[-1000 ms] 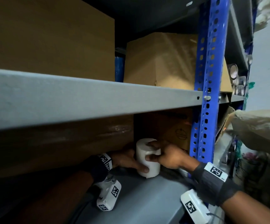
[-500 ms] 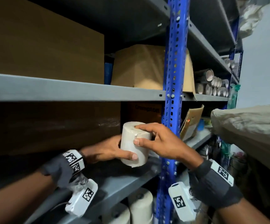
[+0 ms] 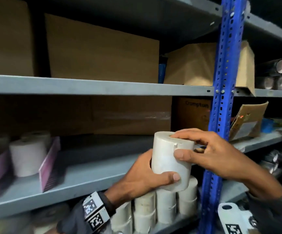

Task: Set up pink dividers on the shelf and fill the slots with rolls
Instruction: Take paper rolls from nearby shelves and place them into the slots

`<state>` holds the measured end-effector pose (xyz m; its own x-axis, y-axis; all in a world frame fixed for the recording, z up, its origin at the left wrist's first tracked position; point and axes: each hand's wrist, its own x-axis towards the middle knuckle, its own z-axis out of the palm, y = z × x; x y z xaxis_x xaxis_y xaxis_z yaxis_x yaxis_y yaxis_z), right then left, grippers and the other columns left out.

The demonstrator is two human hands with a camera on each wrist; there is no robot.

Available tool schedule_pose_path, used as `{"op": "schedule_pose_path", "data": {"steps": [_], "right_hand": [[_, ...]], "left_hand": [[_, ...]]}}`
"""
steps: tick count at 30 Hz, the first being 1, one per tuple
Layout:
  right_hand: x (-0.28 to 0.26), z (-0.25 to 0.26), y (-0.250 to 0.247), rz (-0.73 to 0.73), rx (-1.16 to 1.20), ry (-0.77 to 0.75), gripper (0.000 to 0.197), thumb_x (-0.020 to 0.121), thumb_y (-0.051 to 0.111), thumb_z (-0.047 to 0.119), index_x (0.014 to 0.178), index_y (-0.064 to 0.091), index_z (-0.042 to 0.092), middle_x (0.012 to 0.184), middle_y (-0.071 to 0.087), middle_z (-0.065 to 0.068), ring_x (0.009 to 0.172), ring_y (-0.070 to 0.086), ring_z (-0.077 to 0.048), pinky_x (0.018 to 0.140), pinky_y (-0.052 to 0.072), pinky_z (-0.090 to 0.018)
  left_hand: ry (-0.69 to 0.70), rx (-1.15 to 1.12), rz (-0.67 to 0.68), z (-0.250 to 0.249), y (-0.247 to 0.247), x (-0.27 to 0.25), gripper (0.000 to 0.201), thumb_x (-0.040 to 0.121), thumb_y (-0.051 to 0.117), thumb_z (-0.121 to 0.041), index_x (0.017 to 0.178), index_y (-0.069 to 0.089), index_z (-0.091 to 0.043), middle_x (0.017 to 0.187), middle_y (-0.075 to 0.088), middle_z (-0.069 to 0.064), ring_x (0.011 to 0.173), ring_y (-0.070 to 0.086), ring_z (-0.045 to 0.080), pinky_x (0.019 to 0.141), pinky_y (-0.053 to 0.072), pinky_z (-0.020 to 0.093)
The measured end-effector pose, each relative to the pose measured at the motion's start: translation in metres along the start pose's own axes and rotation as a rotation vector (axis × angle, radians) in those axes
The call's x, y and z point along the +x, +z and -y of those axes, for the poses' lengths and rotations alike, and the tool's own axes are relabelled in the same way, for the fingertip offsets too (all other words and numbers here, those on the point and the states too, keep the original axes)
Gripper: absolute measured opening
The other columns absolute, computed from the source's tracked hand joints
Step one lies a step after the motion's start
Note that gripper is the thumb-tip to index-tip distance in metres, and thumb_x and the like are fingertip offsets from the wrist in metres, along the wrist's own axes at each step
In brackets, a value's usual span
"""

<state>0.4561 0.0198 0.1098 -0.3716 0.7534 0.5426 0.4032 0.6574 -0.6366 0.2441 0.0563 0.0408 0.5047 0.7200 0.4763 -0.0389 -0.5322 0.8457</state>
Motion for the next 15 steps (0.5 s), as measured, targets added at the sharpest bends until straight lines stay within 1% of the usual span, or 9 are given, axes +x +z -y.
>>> {"op": "schedule_pose_path", "data": {"steps": [3,5,8,11,12,14,15], "right_hand": [[-0.011,0.018,0.018,0.071,0.031,-0.001,0.057,0.061,0.08,0.065,0.111,0.072,0.039,0.122,0.063,0.015,0.113,0.063,-0.009,0.089,0.058,-0.036],[-0.017,0.031,0.033,0.128,0.007,-0.009,0.055,0.063,0.078,0.067,0.112,0.071,0.043,0.123,0.063,0.018,0.111,0.064,-0.006,0.088,0.059,-0.038],[-0.025,0.05,0.063,0.204,0.008,-0.023,0.058,0.063,0.076,0.073,0.114,0.068,0.047,0.12,0.067,0.02,0.106,0.066,-0.002,0.086,0.059,-0.034],[-0.036,0.073,0.107,0.238,0.058,-0.035,0.06,0.06,0.079,0.074,0.112,0.069,0.047,0.117,0.07,0.019,0.104,0.067,-0.003,0.087,0.058,-0.034],[-0.041,0.079,0.12,0.236,0.09,-0.034,0.06,0.058,0.08,0.073,0.111,0.07,0.047,0.116,0.07,0.018,0.104,0.068,-0.003,0.087,0.058,-0.032],[-0.051,0.093,0.148,0.262,0.15,-0.062,0.055,0.061,0.081,0.069,0.109,0.071,0.045,0.116,0.07,0.018,0.106,0.067,-0.004,0.086,0.056,-0.024],[-0.055,0.099,0.16,0.266,0.156,-0.08,0.053,0.062,0.081,0.067,0.109,0.072,0.044,0.116,0.07,0.018,0.107,0.066,-0.003,0.086,0.055,-0.02]], "left_hand": [[-0.024,0.019,-0.06,-0.009,-0.002,-0.042,0.061,0.078,0.085,-0.031,0.133,0.06,-0.028,0.124,0.072,-0.001,0.115,0.069,0.02,0.093,0.06,0.042],[-0.043,0.034,-0.095,-0.015,-0.006,-0.072,0.058,0.078,0.084,-0.033,0.131,0.06,-0.031,0.123,0.072,-0.003,0.114,0.07,0.019,0.093,0.06,0.043],[-0.073,0.072,-0.184,-0.024,-0.013,-0.123,0.059,0.074,0.084,-0.04,0.128,0.063,-0.03,0.119,0.073,-0.003,0.11,0.071,0.018,0.088,0.061,0.038],[-0.109,0.095,-0.276,-0.034,-0.02,-0.184,0.062,0.071,0.084,-0.045,0.126,0.065,-0.024,0.118,0.074,0.0,0.109,0.071,0.021,0.088,0.061,0.045],[-0.115,0.103,-0.31,-0.036,-0.022,-0.201,0.063,0.071,0.085,-0.047,0.126,0.065,-0.024,0.118,0.074,-0.001,0.109,0.071,0.02,0.086,0.062,0.043],[-0.113,0.112,-0.384,-0.042,-0.024,-0.239,0.063,0.071,0.084,-0.05,0.126,0.064,-0.029,0.118,0.074,-0.003,0.107,0.071,0.017,0.08,0.061,0.035],[-0.11,0.12,-0.414,-0.045,-0.024,-0.254,0.062,0.071,0.084,-0.051,0.127,0.063,-0.032,0.119,0.074,-0.004,0.108,0.071,0.017,0.081,0.06,0.032]]}}
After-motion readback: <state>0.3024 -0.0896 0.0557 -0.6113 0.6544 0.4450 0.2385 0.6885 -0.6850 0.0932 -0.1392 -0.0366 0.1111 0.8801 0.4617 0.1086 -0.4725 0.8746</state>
